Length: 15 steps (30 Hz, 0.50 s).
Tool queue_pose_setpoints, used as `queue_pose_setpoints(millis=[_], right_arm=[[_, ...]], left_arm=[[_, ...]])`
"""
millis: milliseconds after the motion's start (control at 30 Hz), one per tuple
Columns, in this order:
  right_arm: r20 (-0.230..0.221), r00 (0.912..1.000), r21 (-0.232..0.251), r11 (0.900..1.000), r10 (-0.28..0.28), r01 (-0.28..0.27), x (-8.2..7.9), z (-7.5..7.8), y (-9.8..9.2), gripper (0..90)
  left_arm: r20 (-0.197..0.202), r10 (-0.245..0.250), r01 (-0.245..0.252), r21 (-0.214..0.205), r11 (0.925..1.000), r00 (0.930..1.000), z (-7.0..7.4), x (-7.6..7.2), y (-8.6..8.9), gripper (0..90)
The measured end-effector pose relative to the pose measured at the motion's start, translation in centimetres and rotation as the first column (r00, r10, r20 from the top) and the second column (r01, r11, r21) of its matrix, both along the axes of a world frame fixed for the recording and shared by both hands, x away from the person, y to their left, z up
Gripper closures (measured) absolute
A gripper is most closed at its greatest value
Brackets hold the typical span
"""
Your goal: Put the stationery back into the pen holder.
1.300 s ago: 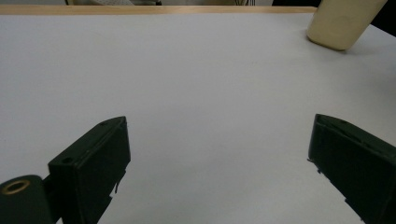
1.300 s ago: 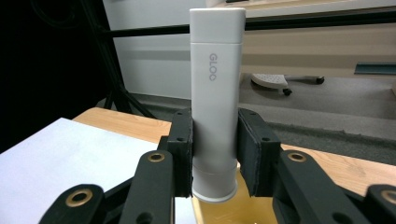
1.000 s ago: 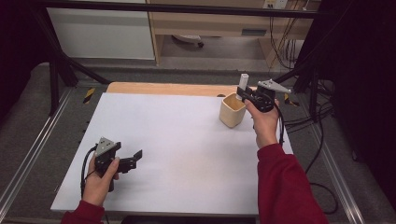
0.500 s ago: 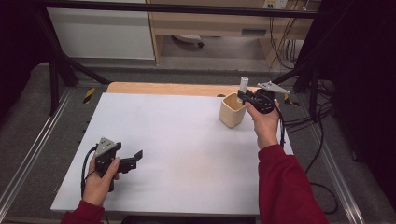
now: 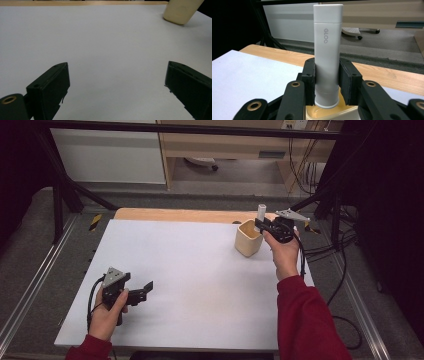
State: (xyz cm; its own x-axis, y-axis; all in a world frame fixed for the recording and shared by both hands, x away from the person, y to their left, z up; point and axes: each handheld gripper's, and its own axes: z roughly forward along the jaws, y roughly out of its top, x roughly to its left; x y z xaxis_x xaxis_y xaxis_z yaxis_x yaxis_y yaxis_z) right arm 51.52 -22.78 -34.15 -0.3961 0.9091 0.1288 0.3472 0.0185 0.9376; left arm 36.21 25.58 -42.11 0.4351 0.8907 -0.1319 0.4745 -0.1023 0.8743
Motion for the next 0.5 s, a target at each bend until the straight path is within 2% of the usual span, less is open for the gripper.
queue_pose_setpoints(millis=[500], right_arm=[[-0.032,0.9995,-0.019,0.9998,0.007,-0.007,0.5,-1.0,0.1,68.0]], left_arm=[[-0.003,-0.003,0.003,0.002,1.0,1.0,0.0,0.0,-0.1,5.6]])
